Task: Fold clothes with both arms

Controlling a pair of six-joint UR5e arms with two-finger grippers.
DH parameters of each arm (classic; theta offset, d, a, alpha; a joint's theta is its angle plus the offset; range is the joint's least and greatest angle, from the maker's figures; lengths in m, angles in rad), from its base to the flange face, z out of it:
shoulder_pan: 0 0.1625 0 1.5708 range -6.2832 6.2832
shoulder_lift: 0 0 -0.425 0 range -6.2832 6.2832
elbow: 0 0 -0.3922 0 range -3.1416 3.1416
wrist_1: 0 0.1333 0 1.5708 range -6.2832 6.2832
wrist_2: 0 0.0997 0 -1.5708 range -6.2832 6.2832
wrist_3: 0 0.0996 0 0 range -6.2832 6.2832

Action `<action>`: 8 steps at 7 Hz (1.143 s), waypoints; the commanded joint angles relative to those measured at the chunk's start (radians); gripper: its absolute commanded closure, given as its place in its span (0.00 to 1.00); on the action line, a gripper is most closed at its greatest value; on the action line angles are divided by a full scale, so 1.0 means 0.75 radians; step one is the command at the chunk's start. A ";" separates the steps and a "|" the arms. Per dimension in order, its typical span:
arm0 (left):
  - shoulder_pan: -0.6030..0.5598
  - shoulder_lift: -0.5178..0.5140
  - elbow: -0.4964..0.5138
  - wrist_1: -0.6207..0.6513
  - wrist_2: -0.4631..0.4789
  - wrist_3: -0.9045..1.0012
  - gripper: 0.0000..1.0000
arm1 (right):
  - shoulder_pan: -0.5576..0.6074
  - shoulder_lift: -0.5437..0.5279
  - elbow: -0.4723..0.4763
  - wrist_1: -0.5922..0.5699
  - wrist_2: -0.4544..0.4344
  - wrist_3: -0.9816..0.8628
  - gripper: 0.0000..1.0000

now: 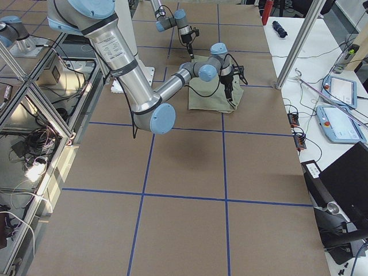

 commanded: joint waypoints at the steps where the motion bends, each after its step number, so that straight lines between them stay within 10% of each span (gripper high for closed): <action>1: -0.183 0.015 0.037 0.008 -0.004 0.266 1.00 | 0.000 -0.004 -0.001 0.000 0.000 0.002 0.00; 6: -0.577 -0.718 0.991 -0.006 0.107 0.663 1.00 | -0.018 -0.006 0.027 0.000 -0.004 0.014 0.00; 8: -0.626 -0.746 1.056 -0.006 0.108 0.803 0.97 | -0.035 -0.010 0.046 0.000 -0.008 0.020 0.00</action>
